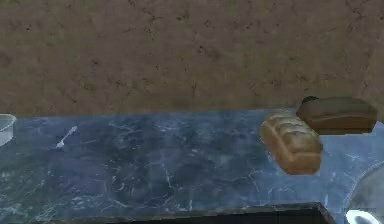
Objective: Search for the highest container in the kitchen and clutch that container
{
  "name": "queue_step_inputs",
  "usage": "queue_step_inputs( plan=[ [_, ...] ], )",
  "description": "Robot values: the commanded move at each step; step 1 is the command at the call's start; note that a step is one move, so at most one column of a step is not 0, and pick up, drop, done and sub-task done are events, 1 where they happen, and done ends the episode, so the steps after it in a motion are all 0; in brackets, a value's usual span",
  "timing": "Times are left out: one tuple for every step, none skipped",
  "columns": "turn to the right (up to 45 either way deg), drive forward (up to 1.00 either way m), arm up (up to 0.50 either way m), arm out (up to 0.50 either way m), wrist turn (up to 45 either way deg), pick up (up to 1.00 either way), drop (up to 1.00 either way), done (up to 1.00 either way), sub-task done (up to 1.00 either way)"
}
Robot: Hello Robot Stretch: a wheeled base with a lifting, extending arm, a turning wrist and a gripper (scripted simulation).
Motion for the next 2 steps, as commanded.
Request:
queue_step_inputs(
  plan=[
    [-45.0,0.00,0.00,0.00,0.0,0.00,0.00,0.00,0.00],
    [-45.0,0.00,0.00,0.00,0.0,0.00,0.00,0.00,0.00]
  ],
)
